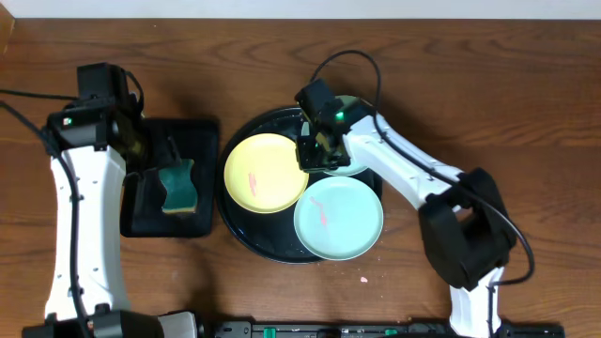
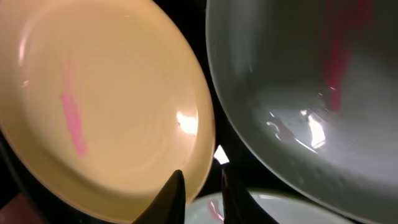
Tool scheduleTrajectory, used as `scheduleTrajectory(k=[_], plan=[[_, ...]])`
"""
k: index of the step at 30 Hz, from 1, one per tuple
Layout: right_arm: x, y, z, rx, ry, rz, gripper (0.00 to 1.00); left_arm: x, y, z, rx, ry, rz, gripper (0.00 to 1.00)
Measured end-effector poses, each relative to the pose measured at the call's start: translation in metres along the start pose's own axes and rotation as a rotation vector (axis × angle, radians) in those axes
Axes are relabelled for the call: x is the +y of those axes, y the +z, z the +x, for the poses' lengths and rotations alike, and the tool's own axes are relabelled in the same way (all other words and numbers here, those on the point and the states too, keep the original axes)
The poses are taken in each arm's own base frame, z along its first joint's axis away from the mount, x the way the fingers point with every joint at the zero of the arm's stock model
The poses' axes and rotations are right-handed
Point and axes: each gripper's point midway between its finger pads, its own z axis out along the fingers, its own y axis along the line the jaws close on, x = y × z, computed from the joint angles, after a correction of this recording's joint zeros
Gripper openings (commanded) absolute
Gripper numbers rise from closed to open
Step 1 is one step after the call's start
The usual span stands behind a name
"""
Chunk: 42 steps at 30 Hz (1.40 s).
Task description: Clean dirty plates on tray and stack at the side
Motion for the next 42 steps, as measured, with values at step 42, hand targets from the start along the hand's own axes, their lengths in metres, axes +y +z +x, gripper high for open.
scheduleTrajectory(k=[42], plan=[[-0.004, 0.044, -0.001, -0.032, -0.014, 0.119, 0.01, 0.010, 0.068, 0.006, 0.203, 0.016, -0.091, 0.66]])
